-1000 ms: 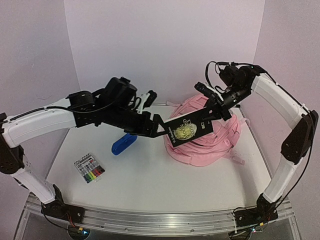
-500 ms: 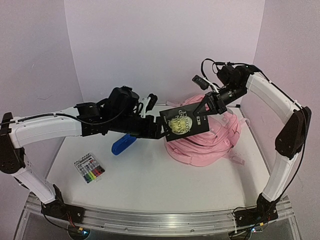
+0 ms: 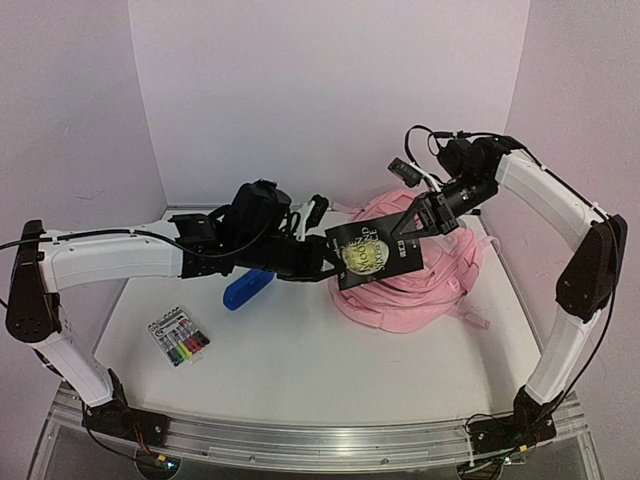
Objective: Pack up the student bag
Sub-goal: Pick up the book from the center of the board, then place the book in the student bag.
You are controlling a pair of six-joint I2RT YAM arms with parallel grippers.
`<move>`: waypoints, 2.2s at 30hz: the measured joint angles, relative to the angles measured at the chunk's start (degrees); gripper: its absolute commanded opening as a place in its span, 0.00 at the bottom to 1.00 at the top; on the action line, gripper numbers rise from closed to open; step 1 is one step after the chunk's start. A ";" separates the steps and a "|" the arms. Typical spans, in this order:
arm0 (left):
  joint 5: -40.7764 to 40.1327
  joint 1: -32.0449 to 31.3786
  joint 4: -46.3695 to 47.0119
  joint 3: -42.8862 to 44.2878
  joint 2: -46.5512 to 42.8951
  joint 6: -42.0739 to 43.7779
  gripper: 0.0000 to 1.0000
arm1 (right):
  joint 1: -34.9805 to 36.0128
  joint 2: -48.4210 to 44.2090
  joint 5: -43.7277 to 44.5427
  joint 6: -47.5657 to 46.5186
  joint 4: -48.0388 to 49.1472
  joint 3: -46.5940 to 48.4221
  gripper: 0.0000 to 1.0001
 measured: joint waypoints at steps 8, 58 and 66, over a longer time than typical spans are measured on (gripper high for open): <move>-0.04 -0.03 2.12 -1.66 -0.89 -2.30 0.33 | -0.04 1.72 0.15 2.10 -0.01 1.31 0.00; -19.19 2.05 13.88 -25.00 -20.86 -21.29 0.00 | 14.01 2.45 73.11 16.77 40.22 -20.91 0.00; -14.75 2.07 13.38 -26.59 -20.69 -21.61 0.00 | 12.93 2.44 70.44 18.33 35.07 -13.45 0.00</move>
